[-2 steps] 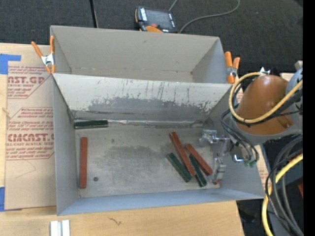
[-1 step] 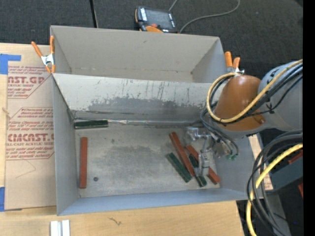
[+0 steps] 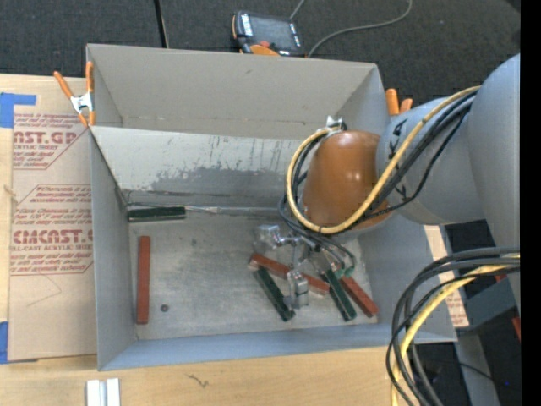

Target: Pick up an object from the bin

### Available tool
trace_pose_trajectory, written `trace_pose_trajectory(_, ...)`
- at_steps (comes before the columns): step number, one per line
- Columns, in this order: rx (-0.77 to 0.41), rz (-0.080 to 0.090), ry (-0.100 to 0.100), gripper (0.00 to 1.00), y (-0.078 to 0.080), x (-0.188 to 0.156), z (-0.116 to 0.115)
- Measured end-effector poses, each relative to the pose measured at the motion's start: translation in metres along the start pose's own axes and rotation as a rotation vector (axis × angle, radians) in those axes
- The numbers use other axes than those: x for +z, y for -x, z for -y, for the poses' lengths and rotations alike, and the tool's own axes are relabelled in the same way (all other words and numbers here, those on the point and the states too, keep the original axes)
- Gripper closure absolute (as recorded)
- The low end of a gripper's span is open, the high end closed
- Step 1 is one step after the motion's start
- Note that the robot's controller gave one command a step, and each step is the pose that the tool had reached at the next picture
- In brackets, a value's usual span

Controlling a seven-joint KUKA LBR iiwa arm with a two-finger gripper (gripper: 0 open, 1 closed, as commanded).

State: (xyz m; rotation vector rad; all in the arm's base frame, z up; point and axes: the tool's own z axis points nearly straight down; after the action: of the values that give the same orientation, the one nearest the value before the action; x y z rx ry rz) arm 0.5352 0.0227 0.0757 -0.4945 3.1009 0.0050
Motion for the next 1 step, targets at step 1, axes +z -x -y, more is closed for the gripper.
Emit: trace_pose_trajectory(1, 0.006, -0.004, -0.002, 1.00, -0.0011, -0.0011, 0.0034)
